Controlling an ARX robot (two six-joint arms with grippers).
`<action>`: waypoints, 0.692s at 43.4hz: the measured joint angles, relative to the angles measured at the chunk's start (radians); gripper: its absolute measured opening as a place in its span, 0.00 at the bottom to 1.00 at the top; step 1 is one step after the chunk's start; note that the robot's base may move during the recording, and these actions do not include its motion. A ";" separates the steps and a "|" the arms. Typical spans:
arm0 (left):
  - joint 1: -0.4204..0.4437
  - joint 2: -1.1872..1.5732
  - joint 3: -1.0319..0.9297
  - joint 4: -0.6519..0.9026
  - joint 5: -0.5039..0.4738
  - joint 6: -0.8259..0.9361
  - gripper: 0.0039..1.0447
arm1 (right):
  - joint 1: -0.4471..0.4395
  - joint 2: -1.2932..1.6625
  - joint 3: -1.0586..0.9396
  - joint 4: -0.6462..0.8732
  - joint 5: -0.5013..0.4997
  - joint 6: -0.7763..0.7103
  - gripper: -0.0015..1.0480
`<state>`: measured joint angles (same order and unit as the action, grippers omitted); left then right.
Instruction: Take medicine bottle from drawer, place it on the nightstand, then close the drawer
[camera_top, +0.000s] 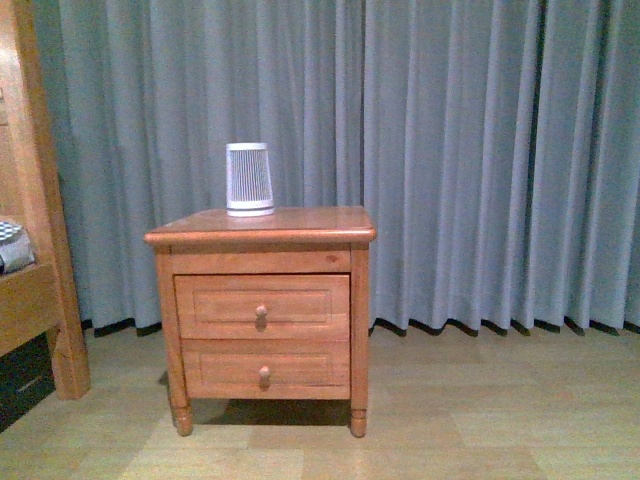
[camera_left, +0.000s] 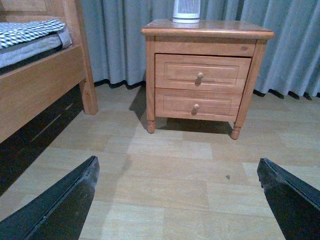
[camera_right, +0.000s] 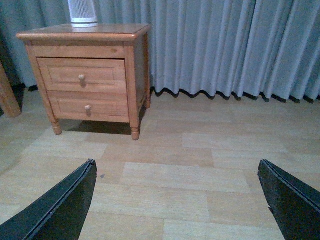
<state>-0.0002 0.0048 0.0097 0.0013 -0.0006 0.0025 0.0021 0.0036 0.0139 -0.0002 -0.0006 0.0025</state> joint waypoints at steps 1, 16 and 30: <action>0.000 0.000 0.000 0.000 0.000 0.000 0.94 | 0.000 0.000 0.000 0.000 0.000 0.000 0.93; 0.000 0.000 0.000 0.000 0.000 0.000 0.94 | 0.000 0.000 0.000 0.000 0.000 0.000 0.93; 0.000 0.000 0.000 0.000 0.000 0.000 0.94 | 0.000 0.000 0.000 0.000 0.000 0.000 0.93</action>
<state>-0.0002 0.0048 0.0097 0.0013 -0.0006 0.0025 0.0021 0.0036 0.0139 -0.0002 -0.0002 0.0025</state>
